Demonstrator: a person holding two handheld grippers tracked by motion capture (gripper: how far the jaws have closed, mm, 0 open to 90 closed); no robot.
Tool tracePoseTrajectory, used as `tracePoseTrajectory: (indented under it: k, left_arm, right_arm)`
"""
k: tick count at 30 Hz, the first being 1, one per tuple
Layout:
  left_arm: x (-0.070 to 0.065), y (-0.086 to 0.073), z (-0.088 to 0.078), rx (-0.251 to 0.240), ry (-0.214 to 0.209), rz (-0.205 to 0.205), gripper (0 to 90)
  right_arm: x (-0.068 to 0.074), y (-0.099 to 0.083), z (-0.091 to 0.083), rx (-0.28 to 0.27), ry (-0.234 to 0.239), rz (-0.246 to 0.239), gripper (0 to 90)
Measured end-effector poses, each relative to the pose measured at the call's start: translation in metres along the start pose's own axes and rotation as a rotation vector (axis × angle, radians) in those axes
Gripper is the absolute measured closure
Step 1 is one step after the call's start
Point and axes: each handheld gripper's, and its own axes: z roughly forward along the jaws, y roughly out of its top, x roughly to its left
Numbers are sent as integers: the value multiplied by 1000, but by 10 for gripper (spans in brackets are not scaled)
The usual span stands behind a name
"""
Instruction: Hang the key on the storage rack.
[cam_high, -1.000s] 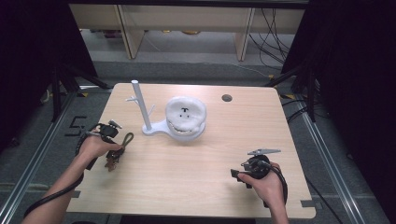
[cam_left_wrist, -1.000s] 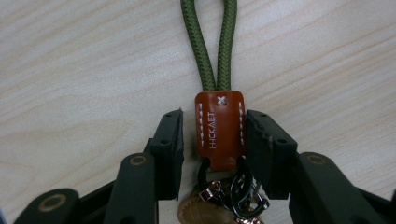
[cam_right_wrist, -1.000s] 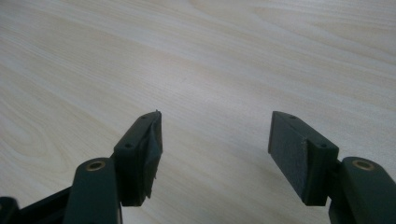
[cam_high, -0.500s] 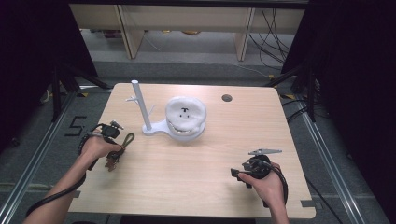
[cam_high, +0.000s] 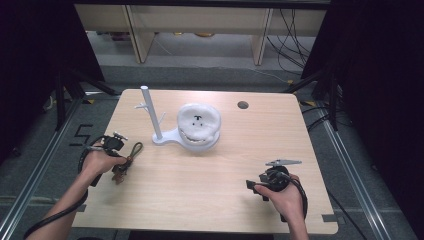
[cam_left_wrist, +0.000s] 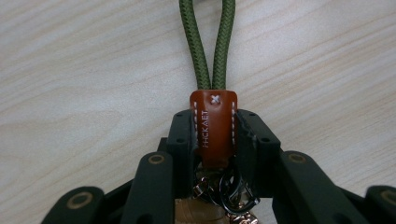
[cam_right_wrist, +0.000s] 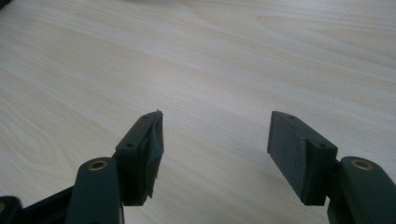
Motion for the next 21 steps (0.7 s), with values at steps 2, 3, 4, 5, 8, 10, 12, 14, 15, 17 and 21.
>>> tracePoseTrajectory:
  k: [2, 3, 4, 5, 8, 10, 12, 14, 15, 17, 21]
  left_arm:
    - [0, -2, -1, -19, -6, -12, 680]
    - [-1, -5, -4, -34, -12, -38, 681]
    - [1, -6, -6, -43, -12, -12, 680]
    - [2, -8, -7, -56, -23, -15, 680]
    - [2, -14, -12, -123, -25, -38, 680]
    - [2, -15, -14, -125, -33, -45, 680]
    - [2, -22, -17, -180, -37, -55, 680]
    - [2, -24, -18, -191, -40, -58, 680]
    - [0, -28, -18, -249, -39, -90, 680]
    - [2, -30, -20, -235, -35, -68, 681]
    - [1, -37, -24, -275, -40, -63, 681]
  right_arm:
    - [0, 0, 0, 0, 1, 4, 370]
    - [1, 0, 0, 1, -3, 6, 371]
    - [0, 0, 0, -1, -5, 5, 372]
    - [0, 0, 0, -2, -7, 8, 373]
    - [0, 0, 0, -9, -2, 8, 376]
    - [1, 0, 1, -14, -5, 7, 376]
    - [2, 0, 0, -9, -13, 9, 376]
    - [2, -1, 0, -8, -8, 11, 376]
    - [2, -1, 1, -6, 3, 11, 377]
    - [2, -1, 1, -7, 3, 11, 378]
    - [1, 0, 3, -19, -15, 4, 380]
